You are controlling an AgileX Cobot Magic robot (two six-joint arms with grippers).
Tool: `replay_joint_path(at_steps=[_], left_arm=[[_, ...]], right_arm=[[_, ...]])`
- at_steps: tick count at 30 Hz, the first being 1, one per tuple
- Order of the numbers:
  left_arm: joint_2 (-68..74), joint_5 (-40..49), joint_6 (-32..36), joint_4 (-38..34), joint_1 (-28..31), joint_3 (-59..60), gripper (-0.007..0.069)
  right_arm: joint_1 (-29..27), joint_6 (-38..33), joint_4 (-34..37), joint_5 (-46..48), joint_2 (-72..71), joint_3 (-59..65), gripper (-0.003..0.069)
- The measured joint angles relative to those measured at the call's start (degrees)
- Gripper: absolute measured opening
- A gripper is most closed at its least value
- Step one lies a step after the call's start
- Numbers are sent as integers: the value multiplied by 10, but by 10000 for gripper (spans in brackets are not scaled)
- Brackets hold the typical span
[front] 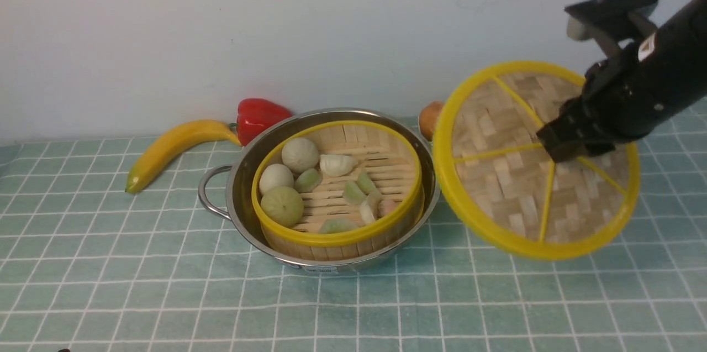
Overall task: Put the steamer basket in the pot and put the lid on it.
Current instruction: Use the right arm to place the steamer lid on the steamer
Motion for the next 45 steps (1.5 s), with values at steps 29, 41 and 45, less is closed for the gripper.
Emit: replay_joint_path(at_steps=[29, 41, 45], left_arm=[[0, 0, 0, 0, 0, 0, 524], [0, 0, 0, 0, 0, 0, 524], [0, 0, 0, 0, 0, 0, 524]], right_arm=[[180, -126, -48, 14, 281, -332, 142], [185, -133, -47, 13, 298, -339, 142], [186, -135, -47, 8, 300, -339, 142]])
